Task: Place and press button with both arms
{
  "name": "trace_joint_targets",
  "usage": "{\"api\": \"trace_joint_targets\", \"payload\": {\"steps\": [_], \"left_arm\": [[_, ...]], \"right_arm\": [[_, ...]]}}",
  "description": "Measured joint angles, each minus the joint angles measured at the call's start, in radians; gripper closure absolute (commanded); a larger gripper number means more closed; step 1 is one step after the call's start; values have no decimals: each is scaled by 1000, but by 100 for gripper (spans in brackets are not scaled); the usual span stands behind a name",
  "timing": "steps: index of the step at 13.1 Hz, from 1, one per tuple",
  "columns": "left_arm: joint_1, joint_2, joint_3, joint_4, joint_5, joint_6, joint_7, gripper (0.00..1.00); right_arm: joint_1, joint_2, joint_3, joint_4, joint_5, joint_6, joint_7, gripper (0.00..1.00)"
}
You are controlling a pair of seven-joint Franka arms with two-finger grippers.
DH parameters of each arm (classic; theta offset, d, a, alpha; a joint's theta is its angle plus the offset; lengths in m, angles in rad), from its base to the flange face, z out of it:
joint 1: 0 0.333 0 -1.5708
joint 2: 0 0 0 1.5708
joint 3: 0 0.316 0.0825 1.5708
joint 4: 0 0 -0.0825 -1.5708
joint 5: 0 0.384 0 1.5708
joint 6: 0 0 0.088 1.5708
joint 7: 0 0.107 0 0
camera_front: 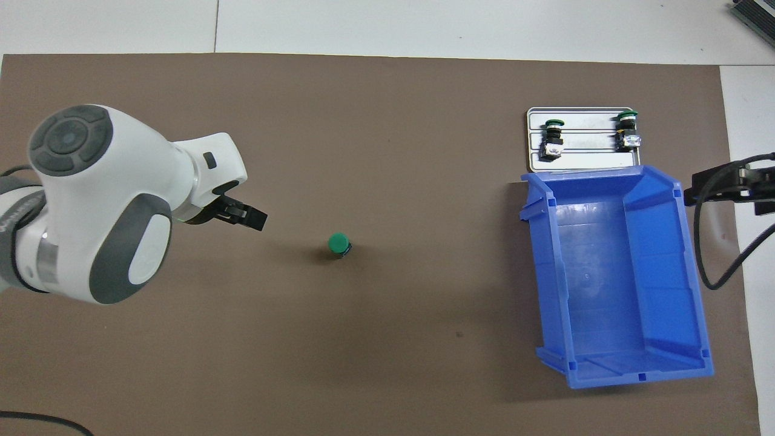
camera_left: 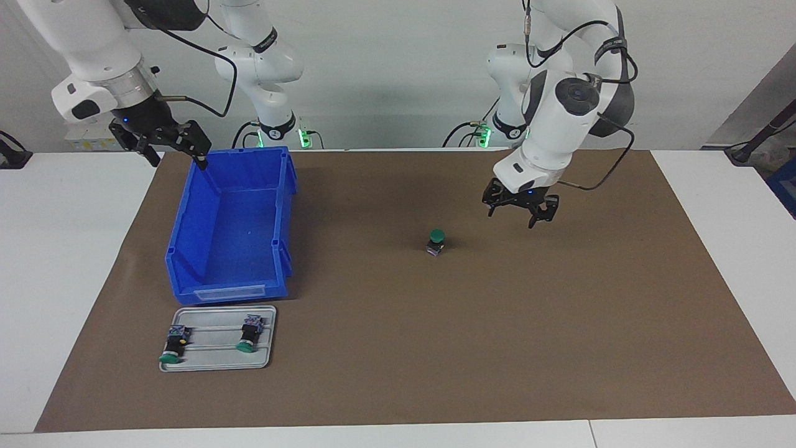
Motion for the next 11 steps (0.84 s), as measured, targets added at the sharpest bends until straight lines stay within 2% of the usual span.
{"api": "trace_joint_targets", "payload": {"steps": [2, 4, 9, 11], "left_arm": [[54, -38, 2, 40, 0, -53, 4, 0], [81, -41, 2, 132, 0, -134, 5, 0], [101, 38, 2, 378, 0, -338, 5, 0], [102, 59, 1, 419, 0, -377, 4, 0]], "right_arm": [[0, 0, 0, 0, 0, 0, 0, 1], [0, 0, 0, 0, 0, 0, 0, 1], [0, 0, 0, 0, 0, -1, 0, 1], [-1, 0, 0, -1, 0, -20, 0, 1]]}}
